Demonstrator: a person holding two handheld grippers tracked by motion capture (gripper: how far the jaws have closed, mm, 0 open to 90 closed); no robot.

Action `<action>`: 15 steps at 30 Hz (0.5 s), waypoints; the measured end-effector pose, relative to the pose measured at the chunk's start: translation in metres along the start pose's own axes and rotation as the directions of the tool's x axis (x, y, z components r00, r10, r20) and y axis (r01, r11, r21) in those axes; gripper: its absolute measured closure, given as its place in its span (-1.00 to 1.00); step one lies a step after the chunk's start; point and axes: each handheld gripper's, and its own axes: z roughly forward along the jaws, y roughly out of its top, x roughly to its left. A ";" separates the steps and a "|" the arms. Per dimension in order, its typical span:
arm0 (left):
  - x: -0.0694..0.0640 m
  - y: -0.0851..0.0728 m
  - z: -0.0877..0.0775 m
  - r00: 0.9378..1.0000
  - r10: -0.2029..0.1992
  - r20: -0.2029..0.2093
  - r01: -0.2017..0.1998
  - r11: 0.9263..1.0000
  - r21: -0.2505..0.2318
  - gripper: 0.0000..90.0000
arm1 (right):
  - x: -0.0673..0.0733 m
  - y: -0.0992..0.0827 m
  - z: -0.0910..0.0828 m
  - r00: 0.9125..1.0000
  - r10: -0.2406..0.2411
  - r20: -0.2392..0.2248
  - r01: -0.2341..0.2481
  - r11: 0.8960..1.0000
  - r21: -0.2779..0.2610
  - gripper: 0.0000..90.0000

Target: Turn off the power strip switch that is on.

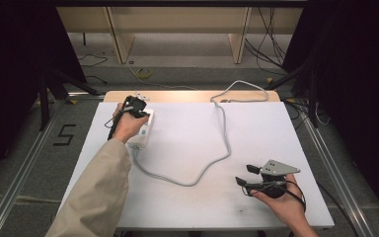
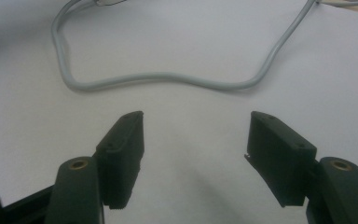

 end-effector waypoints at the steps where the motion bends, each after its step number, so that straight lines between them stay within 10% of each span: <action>1: 0.000 -0.001 -0.001 1.000 0.000 0.002 0.000 1.000 0.001 0.78 | 0.000 0.000 0.000 1.000 0.001 0.000 -0.001 1.000 0.001 -0.17; 15: -0.002 -0.008 -0.017 0.999 -0.006 0.036 0.006 1.000 -0.016 0.62 | 0.000 0.000 0.000 1.000 0.001 0.000 -0.001 1.000 0.000 -0.17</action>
